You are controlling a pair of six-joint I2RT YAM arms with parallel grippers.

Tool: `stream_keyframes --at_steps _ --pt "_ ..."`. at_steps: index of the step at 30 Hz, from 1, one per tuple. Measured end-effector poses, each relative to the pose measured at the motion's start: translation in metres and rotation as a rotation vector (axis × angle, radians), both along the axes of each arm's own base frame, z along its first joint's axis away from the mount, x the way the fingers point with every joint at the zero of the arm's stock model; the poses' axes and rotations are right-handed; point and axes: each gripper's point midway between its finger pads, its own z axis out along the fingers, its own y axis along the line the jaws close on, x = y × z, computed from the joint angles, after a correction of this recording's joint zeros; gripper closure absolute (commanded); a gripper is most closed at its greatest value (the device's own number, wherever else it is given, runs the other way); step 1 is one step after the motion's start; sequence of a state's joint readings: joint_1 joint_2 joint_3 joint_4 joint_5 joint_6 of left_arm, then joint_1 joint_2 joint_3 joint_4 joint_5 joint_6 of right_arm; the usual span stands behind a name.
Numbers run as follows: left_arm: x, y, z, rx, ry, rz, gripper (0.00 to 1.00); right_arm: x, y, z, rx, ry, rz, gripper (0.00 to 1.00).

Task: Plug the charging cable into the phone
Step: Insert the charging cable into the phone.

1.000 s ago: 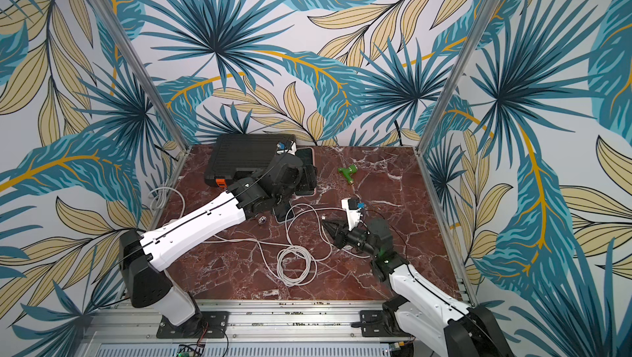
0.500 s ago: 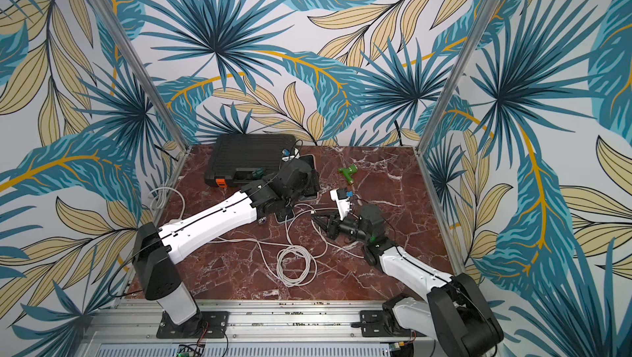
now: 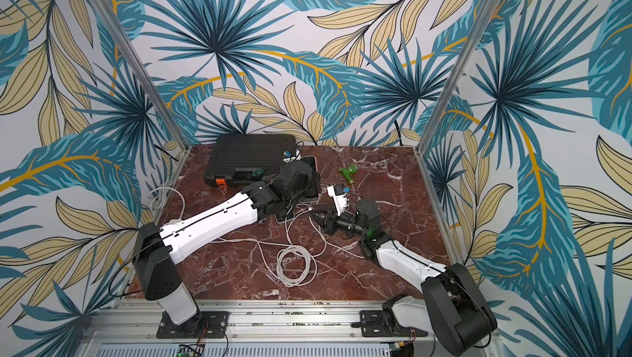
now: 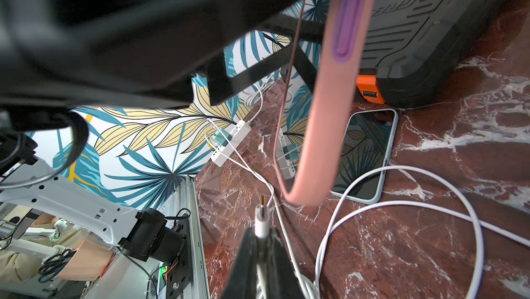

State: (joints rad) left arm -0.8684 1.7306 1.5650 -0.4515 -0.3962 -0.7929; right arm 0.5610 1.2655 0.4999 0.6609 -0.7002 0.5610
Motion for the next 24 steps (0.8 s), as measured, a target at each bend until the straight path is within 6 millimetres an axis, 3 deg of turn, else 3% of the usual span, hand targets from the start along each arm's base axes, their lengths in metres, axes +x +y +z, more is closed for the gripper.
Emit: stream_keyframes --at_steps 24 --pt "-0.01 -0.004 -0.02 0.02 0.034 -0.049 0.59 0.001 0.001 -0.005 -0.009 0.012 0.006 1.0"
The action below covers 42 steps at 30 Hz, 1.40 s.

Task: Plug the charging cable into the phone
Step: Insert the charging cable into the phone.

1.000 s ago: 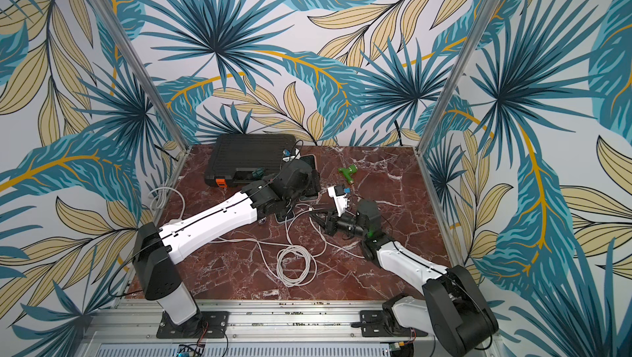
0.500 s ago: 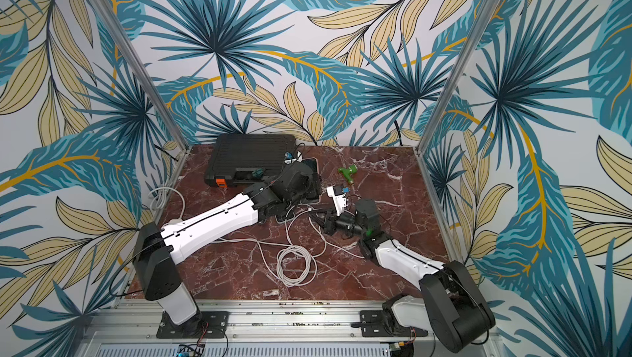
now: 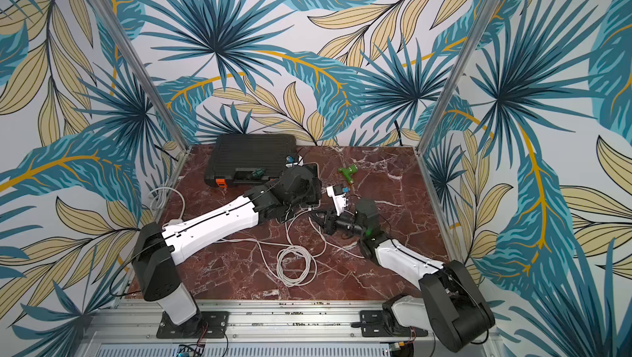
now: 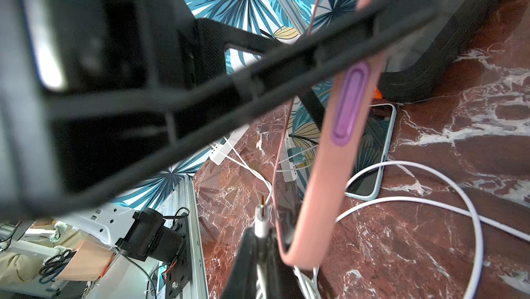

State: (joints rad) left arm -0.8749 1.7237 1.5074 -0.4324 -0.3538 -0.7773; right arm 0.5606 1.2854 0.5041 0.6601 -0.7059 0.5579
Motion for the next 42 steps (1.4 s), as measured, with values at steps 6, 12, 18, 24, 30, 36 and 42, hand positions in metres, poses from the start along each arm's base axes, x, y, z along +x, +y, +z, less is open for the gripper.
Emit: stream_keyframes --at_steps 6,12,18,24,30,36,42 --pt "0.0 0.0 0.001 0.004 -0.005 -0.004 0.59 -0.006 0.001 -0.004 -0.021 -0.007 0.039 1.0" --pt "0.0 0.0 0.001 0.006 -0.006 -0.006 0.59 -0.008 0.001 -0.009 -0.042 -0.003 0.05 1.0" --pt "-0.001 0.0 0.004 0.002 -0.009 -0.006 0.59 -0.007 0.001 -0.009 -0.045 -0.007 0.049 1.0" --pt "-0.001 0.001 0.005 0.0 -0.011 -0.006 0.59 -0.007 0.001 -0.01 -0.049 -0.002 0.044 1.0" --pt "-0.001 0.0 0.005 -0.001 -0.011 -0.006 0.59 -0.005 0.0 -0.011 -0.052 -0.003 0.031 1.0" --pt "-0.002 0.002 0.014 -0.013 -0.026 -0.008 0.59 -0.004 -0.001 -0.011 -0.053 -0.002 0.027 1.0" --pt "-0.003 0.003 0.02 -0.018 -0.037 -0.014 0.59 -0.002 -0.001 -0.014 -0.057 0.005 0.023 1.0"
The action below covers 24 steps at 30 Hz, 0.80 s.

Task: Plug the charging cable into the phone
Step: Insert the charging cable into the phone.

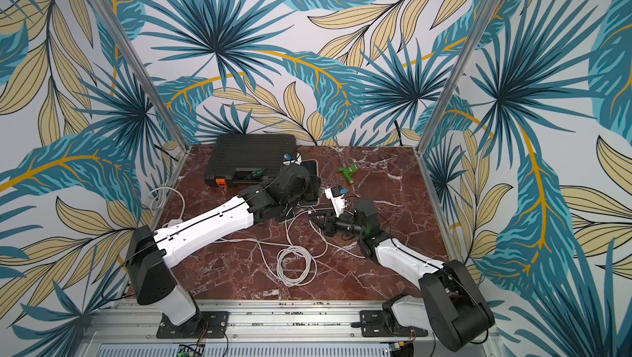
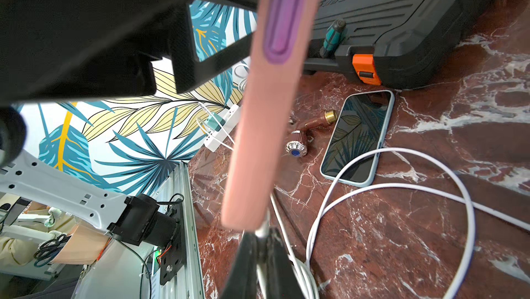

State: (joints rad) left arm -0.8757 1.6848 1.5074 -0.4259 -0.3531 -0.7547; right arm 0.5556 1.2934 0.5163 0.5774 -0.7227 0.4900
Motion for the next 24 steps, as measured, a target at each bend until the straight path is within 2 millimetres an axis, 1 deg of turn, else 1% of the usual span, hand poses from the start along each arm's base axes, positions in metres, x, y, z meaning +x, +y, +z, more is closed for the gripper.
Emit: stream_keyframes --at_steps 6,12,24 --pt "-0.0008 0.0009 -0.0053 0.011 0.005 -0.003 0.59 -0.0011 0.0014 -0.0008 0.001 0.007 0.015 1.0" --pt "-0.0008 0.0008 -0.0054 0.013 0.004 -0.004 0.59 -0.0035 0.0025 -0.0001 0.005 0.009 0.032 1.0" --pt "-0.0011 0.0004 -0.0074 0.018 0.003 -0.011 0.59 -0.0008 0.0043 0.0016 0.007 0.008 0.032 1.0"
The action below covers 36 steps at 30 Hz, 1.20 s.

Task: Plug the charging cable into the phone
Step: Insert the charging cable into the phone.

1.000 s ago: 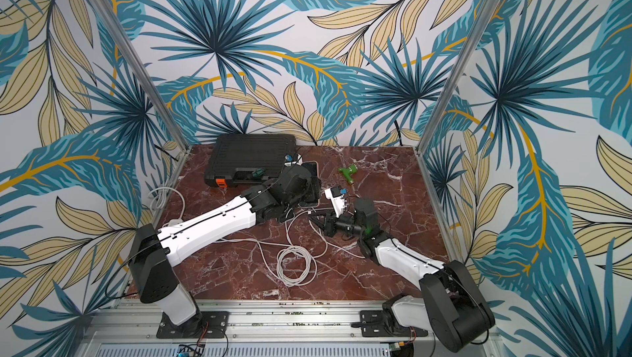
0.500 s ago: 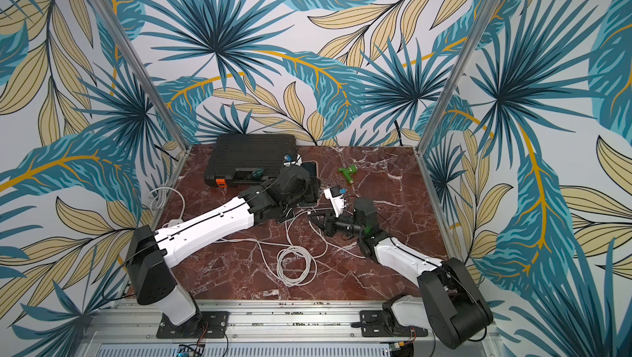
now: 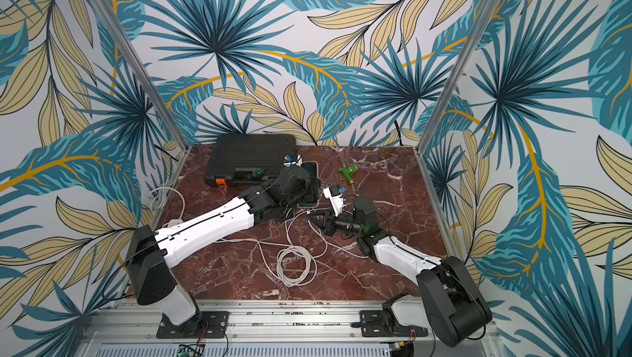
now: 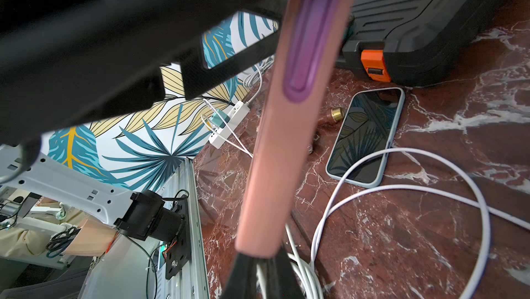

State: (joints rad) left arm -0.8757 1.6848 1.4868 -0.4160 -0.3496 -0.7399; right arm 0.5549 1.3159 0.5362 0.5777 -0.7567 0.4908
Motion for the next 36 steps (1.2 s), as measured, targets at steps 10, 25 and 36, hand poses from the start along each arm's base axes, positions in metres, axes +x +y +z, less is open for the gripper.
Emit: stream_keyframes --at_steps 10,25,36 --pt "-0.001 -0.002 -0.004 -0.004 0.007 -0.011 0.59 0.0 0.001 0.0 0.003 0.01 0.002 1.0" --pt "-0.001 -0.001 -0.017 -0.005 0.01 -0.011 0.59 0.0 0.001 -0.007 -0.012 0.035 0.001 1.0" --pt "-0.007 0.002 -0.017 -0.019 0.011 -0.016 0.59 -0.002 0.0 -0.009 -0.017 0.048 0.006 1.0"
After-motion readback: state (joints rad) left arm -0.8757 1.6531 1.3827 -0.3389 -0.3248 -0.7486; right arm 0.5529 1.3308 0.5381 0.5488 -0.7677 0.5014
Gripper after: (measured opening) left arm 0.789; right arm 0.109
